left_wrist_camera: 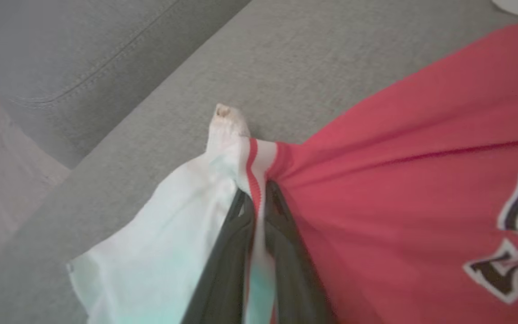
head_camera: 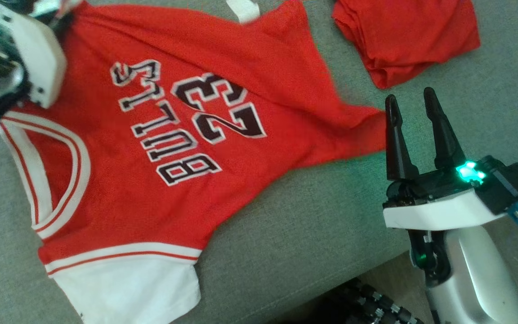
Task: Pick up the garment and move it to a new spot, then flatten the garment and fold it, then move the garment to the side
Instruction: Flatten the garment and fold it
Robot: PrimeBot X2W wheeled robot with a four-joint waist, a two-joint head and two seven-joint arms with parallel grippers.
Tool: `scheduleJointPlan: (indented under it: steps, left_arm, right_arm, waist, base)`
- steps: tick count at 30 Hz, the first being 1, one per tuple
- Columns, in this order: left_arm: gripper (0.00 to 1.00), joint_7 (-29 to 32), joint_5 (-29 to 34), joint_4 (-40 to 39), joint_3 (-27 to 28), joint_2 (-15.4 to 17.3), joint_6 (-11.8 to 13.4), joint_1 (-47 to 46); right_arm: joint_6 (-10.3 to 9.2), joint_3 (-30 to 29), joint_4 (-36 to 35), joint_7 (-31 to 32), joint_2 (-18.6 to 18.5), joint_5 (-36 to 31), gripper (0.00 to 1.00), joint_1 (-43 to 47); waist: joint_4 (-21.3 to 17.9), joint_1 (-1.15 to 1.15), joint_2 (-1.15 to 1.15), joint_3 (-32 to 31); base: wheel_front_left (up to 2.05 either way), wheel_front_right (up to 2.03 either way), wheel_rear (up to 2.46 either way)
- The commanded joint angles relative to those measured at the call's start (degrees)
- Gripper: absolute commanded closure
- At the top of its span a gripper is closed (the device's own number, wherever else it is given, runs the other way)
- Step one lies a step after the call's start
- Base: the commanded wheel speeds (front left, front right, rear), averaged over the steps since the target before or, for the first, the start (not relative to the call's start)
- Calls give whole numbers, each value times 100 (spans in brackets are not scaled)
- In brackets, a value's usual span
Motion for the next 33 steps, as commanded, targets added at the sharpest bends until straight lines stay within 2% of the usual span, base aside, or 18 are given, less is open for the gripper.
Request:
scheduleJointPlan:
  steps: [1,8,14,16,17,18,25,33]
  left_arm:
    - [100,-28,54,97,222,253,81,-308]
    - [100,-874,425,784,334,188,401,-795]
    - [100,-1854,794,1302,388,38,814,-1240]
    - [100,-2122,850,1416,396,-39,856,-1304]
    - [53,-2234,862,1469,397,-85,847,-1316]
    - [0,-2359,881,1523,400,-128,868,-1328]
    - [0,-2874,698,1813,529,-564,725,-1165]
    - [0,-3122,220,1718,984,-988,508,-588]
  right_arm:
    - [37,85,-199,-61,-32,-22,0,-86]
    - [37,143,-216,-61,-32,-41,0,-92]
    - [37,179,-197,-61,-32,-70,0,-96]
    - [37,190,-193,-61,-32,-78,0,-99]
    - [37,197,-192,-61,-32,-81,0,-100]
    - [37,206,-188,-61,-32,-86,0,-101]
    - [37,150,-162,-61,-32,-192,0,-124]
    - [37,-51,-44,-61,-32,-425,0,-120]
  waist:
    - [10,0,0,8]
    - [17,0,0,63]
    - [22,0,0,87]
    - [34,0,0,97]
    - [45,0,0,102]
    - [57,0,0,105]
    - [305,0,0,28]
    - [882,0,0,-472]
  base:
    - [0,0,0]
    - [0,0,0]
    - [0,0,0]
    - [0,0,0]
    - [0,0,0]
    - [0,0,0]
    - [0,0,0]
    - [0,0,0]
